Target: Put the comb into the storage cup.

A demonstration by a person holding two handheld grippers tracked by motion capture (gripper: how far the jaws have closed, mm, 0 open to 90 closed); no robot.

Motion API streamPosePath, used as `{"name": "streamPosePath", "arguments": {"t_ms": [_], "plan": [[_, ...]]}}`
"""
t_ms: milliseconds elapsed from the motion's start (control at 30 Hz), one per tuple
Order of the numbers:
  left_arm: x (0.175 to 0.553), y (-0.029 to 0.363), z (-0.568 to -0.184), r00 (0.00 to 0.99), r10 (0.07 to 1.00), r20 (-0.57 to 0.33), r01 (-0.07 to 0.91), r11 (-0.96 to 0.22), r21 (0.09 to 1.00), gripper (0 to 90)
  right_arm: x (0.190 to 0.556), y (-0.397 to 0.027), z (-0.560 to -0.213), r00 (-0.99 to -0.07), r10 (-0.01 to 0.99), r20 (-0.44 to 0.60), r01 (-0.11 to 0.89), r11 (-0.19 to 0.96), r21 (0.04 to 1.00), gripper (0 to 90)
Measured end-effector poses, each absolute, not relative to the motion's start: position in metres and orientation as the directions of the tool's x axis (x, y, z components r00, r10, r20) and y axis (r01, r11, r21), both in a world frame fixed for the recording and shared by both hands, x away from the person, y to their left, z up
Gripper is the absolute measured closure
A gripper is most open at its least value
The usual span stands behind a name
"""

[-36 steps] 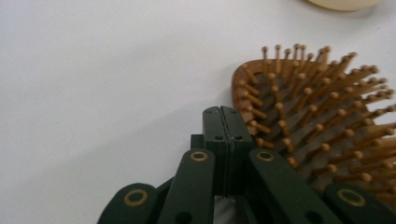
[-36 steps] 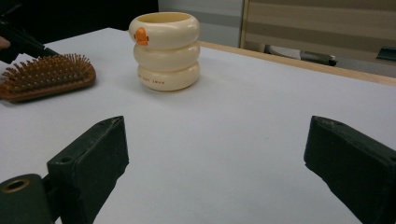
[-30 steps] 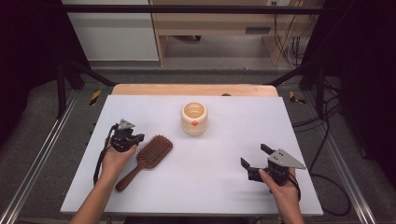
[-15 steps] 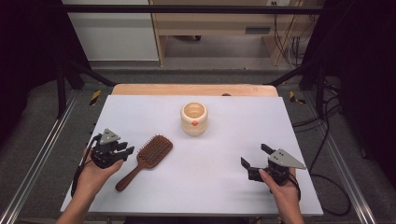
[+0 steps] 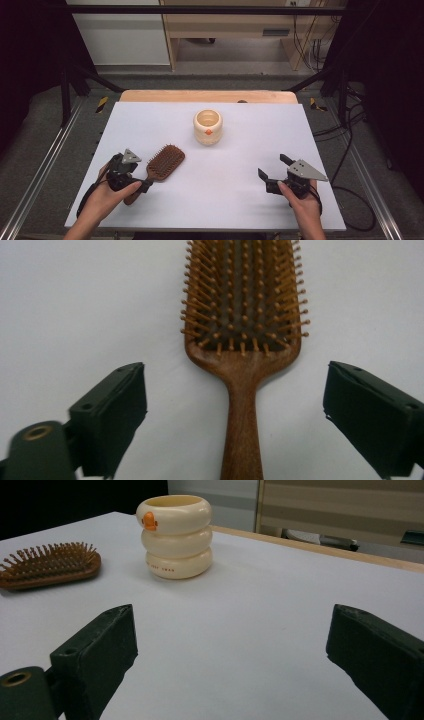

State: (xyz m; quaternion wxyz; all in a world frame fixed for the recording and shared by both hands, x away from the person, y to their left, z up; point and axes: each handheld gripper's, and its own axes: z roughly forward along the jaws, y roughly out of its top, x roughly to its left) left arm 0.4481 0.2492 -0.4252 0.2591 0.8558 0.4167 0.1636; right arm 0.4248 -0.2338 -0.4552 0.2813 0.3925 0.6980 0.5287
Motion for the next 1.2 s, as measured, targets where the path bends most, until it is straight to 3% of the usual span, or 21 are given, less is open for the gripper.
{"name": "streamPosePath", "arguments": {"t_ms": [300,533,867,1200], "plan": [[0.455,0.243,-0.436,0.623,0.78,0.059,0.648,-0.557,0.519,9.4,0.425,-0.234,-0.455,-0.533,0.846,0.022,0.252,0.134,0.958,6.6],[0.459,0.246,-0.436,0.621,0.783,0.035,0.664,-0.55,0.507,25.8,0.425,-0.234,-0.456,-0.534,0.845,0.023,0.255,0.135,0.958,6.5],[0.461,0.247,-0.441,0.629,0.777,-0.015,0.692,-0.551,0.466,42.5,0.426,-0.233,-0.456,-0.536,0.844,0.025,0.258,0.135,0.957,6.5],[0.463,0.245,-0.45,0.621,0.784,-0.025,0.709,-0.548,0.444,49.8,0.426,-0.234,-0.456,-0.536,0.844,0.025,0.257,0.135,0.957,6.5]]}}
